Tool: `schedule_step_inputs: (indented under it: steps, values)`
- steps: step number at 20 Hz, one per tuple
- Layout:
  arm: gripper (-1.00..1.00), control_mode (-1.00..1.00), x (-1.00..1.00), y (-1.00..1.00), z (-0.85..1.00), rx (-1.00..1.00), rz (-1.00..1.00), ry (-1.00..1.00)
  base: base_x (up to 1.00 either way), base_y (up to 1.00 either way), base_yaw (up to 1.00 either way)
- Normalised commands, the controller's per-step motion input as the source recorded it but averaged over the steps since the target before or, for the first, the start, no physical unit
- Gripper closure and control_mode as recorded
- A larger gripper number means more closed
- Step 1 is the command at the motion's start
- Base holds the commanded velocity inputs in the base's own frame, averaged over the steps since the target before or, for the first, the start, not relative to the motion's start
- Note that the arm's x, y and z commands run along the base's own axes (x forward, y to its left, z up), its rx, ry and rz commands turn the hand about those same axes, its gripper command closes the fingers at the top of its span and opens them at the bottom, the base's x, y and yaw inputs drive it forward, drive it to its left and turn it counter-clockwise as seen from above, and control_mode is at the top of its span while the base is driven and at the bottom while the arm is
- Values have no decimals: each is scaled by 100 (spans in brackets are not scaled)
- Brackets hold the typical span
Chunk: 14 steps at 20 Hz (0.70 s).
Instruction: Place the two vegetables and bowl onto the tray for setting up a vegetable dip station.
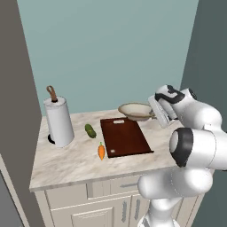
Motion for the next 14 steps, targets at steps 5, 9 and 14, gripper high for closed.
schedule_step_inputs:
  steps: [5, 9, 14]
  values:
    - [100, -100, 0, 34, -5, 0, 4, 0, 0, 0, 0]
    - [100, -100, 0, 32, -17, 0, 1, 1, 0, 0, 0]
    - [100, -100, 0, 21, -20, 0, 0, 1, 0, 0, 0]
